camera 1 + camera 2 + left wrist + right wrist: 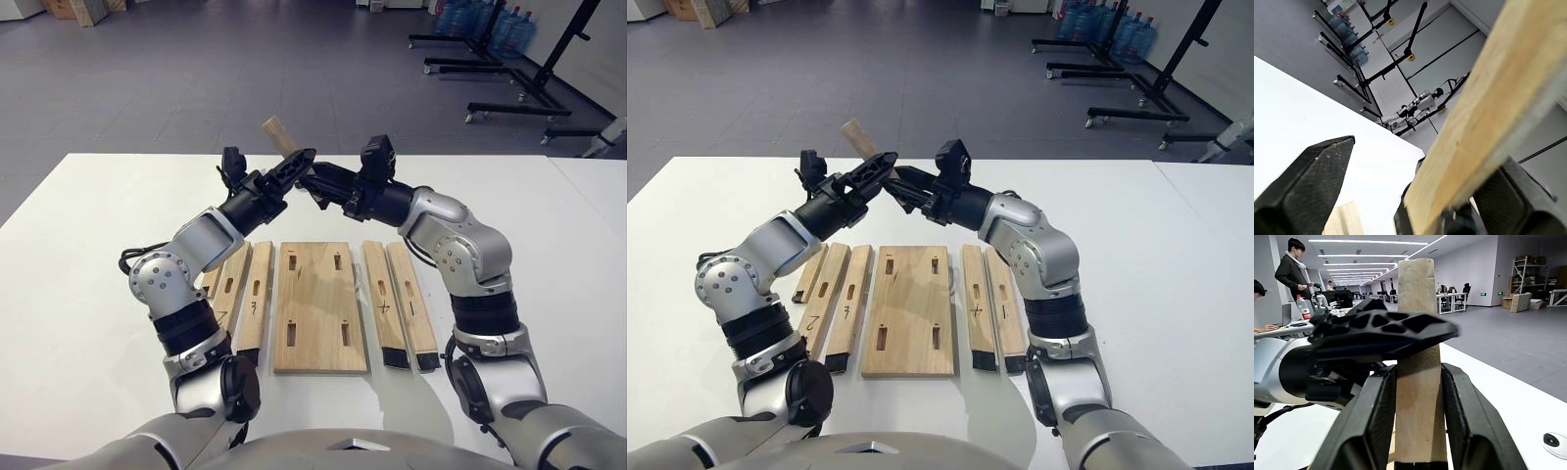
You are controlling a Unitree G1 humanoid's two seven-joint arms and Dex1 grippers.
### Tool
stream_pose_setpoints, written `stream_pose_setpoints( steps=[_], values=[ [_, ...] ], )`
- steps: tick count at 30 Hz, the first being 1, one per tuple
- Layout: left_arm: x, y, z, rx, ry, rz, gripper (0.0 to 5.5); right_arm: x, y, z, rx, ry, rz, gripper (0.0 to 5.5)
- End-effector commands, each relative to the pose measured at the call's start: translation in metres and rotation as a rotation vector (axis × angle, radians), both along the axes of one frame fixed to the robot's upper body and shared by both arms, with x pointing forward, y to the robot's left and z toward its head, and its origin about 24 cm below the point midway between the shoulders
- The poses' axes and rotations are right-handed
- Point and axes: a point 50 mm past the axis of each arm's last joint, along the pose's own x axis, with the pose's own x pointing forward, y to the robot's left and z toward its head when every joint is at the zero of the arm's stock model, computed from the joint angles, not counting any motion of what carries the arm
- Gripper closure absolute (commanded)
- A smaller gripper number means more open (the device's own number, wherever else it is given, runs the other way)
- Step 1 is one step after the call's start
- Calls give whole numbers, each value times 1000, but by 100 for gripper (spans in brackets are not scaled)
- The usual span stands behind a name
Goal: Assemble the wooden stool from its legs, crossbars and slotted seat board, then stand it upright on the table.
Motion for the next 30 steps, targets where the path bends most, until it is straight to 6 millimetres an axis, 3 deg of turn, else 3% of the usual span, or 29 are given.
stream_pose_setpoints(
  steps=[1, 6, 17, 24, 30],
  values=[
    [0, -12, 10, -69, -3, 24, 157, -2, 2, -4, -36, -24, -21, 422],
    [-3, -5, 18, -75, -18, 70, 157, 1, -1, -9, -53, -24, -53, 422],
    [-4, -5, 11, -37, 26, 101, 157, -2, -1, -9, -57, -35, -46, 422],
    [-3, -2, 12, 16, 24, 142, 260, -2, -1, -12, -69, -36, -50, 422],
    [-5, -10, 14, 38, 8, 125, 354, -2, 1, -10, -67, -41, -50, 422]
  ],
)
